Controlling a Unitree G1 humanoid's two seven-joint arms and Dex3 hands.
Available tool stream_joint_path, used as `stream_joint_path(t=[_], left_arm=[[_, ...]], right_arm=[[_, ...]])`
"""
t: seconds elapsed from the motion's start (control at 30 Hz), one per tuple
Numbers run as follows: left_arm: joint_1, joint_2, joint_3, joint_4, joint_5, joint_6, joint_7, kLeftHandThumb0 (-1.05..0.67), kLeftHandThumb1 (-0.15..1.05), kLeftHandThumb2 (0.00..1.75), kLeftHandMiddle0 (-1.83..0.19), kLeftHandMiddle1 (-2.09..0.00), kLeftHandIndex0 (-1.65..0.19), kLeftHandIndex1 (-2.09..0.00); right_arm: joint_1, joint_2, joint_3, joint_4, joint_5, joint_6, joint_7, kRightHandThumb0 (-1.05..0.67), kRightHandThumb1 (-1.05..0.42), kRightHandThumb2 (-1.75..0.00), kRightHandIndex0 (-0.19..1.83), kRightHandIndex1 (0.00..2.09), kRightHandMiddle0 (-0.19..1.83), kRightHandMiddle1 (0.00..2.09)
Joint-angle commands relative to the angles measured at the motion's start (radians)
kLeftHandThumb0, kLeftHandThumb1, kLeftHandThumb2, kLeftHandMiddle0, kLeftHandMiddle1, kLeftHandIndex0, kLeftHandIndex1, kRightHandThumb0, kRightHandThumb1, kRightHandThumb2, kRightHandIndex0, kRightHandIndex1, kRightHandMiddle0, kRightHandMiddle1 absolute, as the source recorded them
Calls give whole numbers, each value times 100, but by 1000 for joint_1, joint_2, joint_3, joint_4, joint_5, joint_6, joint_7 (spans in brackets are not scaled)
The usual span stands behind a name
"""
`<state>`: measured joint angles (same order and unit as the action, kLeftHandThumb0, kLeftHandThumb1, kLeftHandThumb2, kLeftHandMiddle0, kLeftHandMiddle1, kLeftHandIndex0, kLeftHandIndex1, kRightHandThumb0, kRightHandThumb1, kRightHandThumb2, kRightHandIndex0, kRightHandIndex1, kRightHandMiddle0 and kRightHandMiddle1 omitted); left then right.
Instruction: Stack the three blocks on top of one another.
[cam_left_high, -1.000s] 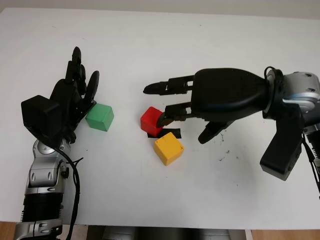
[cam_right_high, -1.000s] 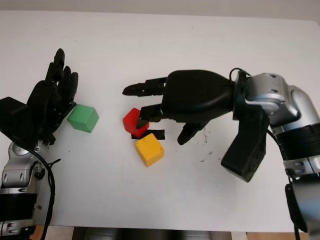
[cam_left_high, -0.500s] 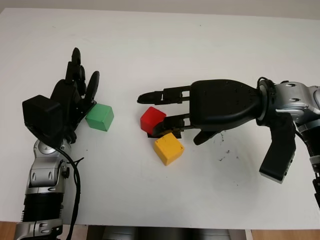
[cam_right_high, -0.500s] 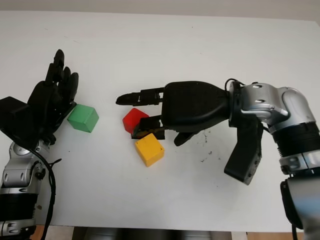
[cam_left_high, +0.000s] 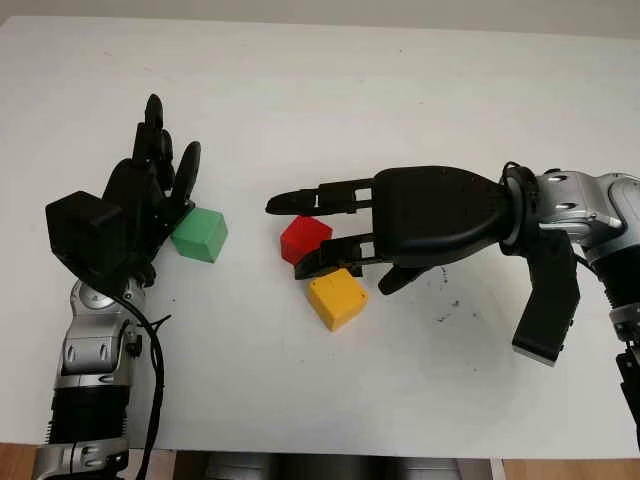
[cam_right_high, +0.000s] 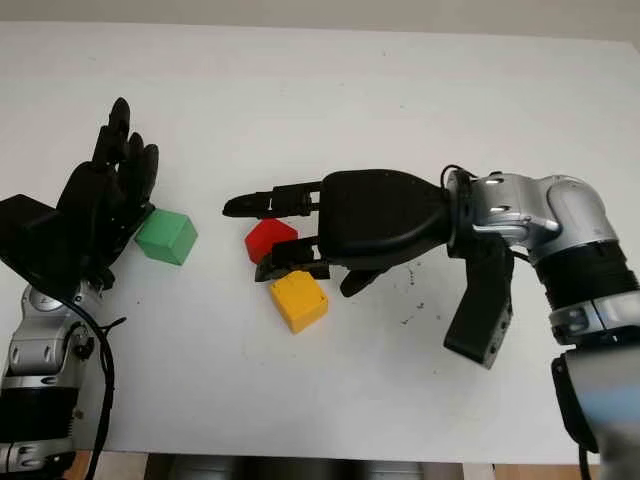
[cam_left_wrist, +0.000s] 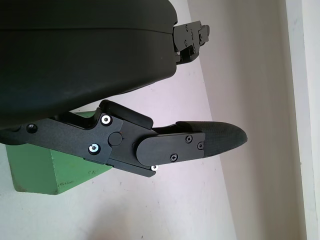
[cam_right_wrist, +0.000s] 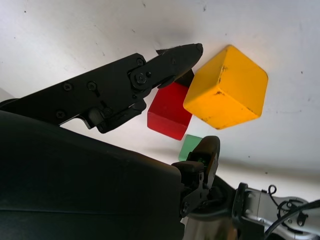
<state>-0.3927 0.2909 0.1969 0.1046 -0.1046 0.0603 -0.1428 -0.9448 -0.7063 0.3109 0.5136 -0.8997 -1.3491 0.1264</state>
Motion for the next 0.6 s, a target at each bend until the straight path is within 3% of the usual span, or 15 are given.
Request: stream_joint_path(t=[0.0,0.57], left_arm=[[15,-6,1,-14,-2,-16,2,-72,105,50,19,-1,18,-5],[20,-19,-2,-30,2,-7,8,-71,105,51,19,-1,18,-5]], right_arm=[[-22,0,13,-5,-17,-9,-21,-50,-86,-6,1,4,17,53],[-37,21,80,9,-156,7,-218,-55,-87,-5,1,5,26,55]])
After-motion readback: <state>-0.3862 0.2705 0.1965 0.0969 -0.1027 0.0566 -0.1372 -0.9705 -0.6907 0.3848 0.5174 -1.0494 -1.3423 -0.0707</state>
